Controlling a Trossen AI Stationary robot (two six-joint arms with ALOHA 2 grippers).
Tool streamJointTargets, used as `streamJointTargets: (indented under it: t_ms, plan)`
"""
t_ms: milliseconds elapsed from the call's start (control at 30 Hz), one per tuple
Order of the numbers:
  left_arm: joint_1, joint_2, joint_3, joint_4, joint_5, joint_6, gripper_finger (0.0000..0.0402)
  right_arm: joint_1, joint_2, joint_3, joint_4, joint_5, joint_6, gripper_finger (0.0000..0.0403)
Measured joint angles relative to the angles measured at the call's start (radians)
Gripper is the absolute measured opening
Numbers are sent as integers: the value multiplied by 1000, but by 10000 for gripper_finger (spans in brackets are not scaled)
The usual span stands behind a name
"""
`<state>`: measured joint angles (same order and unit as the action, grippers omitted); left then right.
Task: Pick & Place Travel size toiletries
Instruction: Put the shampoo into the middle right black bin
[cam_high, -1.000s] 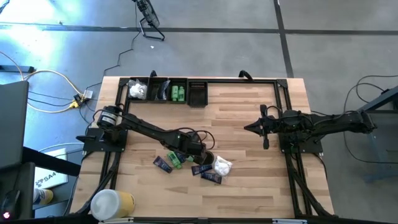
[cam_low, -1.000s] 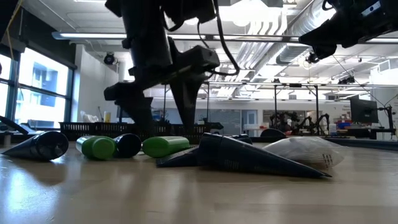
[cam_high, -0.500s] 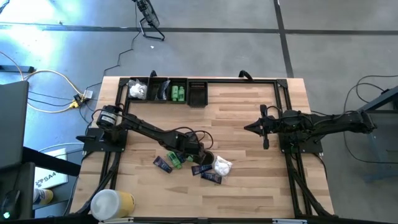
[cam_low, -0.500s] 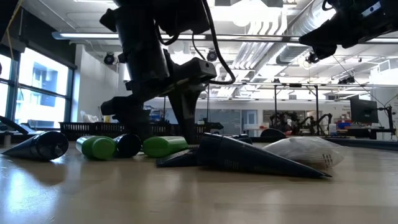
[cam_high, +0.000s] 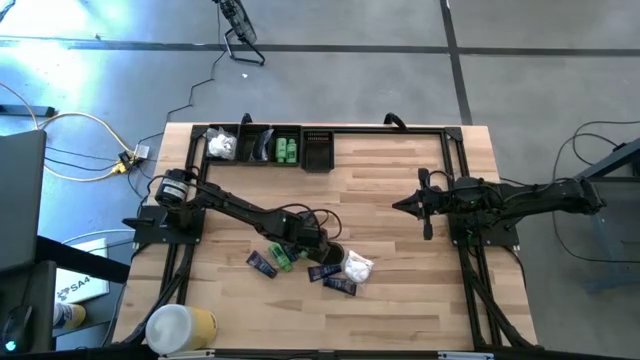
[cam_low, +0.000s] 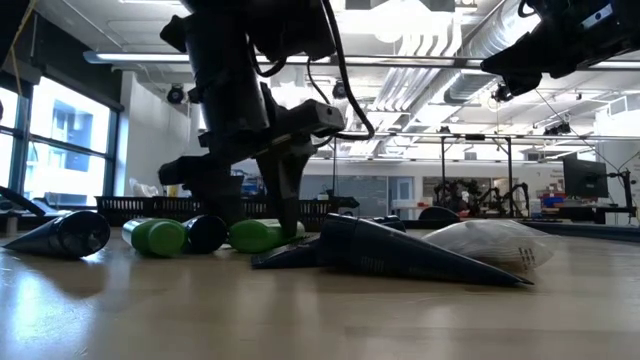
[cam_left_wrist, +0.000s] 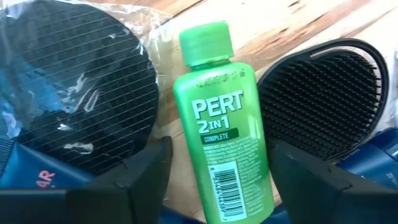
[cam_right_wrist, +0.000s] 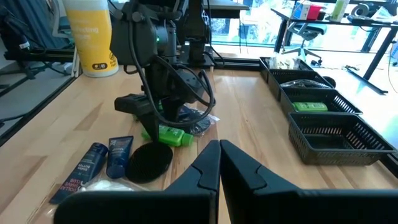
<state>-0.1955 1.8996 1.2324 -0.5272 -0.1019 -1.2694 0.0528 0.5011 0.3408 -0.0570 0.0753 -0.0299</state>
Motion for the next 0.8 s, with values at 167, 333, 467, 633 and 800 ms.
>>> streamJointTargets:
  t_ms: [167, 333, 467, 633, 800]
  plan:
    - [0, 1, 0, -5, 0, 0, 209, 0, 3, 0, 0, 0, 0, 3]
    - [0, 1, 0, -5, 2, 0, 183, 0, 3, 0, -1, 0, 0, 3]
    - [0, 3, 8, 2, 7, 7, 171, 0, 3, 0, -1, 0, 0, 3]
    - [0, 6, 32, 14, 14, 33, 168, 0, 3, 0, 0, 0, 0, 3]
    - [0, 6, 53, 8, 10, 65, 167, 0, 3, 0, -1, 0, 0, 3]
